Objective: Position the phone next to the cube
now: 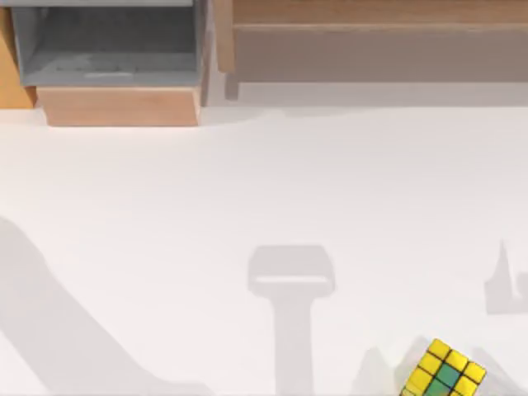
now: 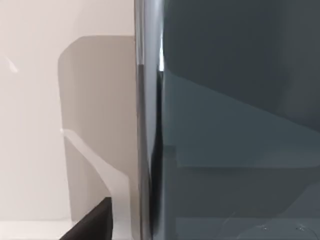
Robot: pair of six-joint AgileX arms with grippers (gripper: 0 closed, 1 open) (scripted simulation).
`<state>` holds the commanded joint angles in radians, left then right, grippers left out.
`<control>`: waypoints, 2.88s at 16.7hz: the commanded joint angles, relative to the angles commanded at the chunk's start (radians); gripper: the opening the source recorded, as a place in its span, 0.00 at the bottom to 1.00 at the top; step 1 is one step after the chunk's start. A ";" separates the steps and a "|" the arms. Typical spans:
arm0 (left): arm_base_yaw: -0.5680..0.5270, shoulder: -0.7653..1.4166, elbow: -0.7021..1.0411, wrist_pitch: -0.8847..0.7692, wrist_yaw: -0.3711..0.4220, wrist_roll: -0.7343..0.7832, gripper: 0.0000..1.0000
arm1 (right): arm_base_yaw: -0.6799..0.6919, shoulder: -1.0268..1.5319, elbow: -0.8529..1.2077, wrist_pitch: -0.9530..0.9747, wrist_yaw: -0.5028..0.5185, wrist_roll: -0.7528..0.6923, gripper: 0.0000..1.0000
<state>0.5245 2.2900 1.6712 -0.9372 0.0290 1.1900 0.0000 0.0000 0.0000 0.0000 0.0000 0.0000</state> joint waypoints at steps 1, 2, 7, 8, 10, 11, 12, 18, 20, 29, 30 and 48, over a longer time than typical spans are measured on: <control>0.000 0.000 0.000 0.000 0.000 0.000 1.00 | 0.000 0.000 0.000 0.000 0.000 0.000 1.00; 0.000 0.000 0.000 0.000 0.000 0.000 1.00 | 0.000 0.000 0.000 0.000 0.000 0.000 1.00; 0.000 0.000 0.000 0.000 0.000 0.000 0.62 | 0.000 0.000 0.000 0.000 0.000 0.000 1.00; 0.000 0.000 0.000 0.000 0.000 0.000 0.55 | 0.000 0.000 0.000 0.000 0.000 0.000 1.00; 0.000 0.000 0.000 0.000 0.000 0.000 0.40 | 0.000 0.000 0.000 0.000 0.000 0.000 1.00; 0.000 0.000 0.000 0.000 0.000 0.000 0.32 | 0.000 0.000 0.000 0.000 0.000 0.000 1.00; 0.000 0.000 0.000 0.000 0.000 0.000 0.25 | 0.000 0.000 0.000 0.000 0.000 0.000 1.00; 0.000 0.000 0.000 0.000 0.000 0.000 0.00 | 0.000 0.000 0.000 0.000 0.000 0.000 1.00; 0.000 0.000 0.000 0.000 0.000 0.000 0.00 | 0.000 0.000 0.000 0.000 0.000 0.000 1.00; -0.002 -0.045 0.036 -0.082 0.007 -0.007 0.00 | 0.000 0.000 0.000 0.000 0.000 0.000 1.00; -0.002 -0.046 0.037 -0.083 0.007 -0.007 0.00 | 0.000 0.000 0.000 0.000 0.000 0.000 1.00; -0.503 -0.223 -0.011 -0.120 0.025 -0.680 0.00 | 0.000 0.000 0.000 0.000 0.000 0.000 1.00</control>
<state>0.0218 2.0670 1.6605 -1.0574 0.0541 0.5101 0.0000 0.0000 0.0000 0.0000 0.0000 0.0000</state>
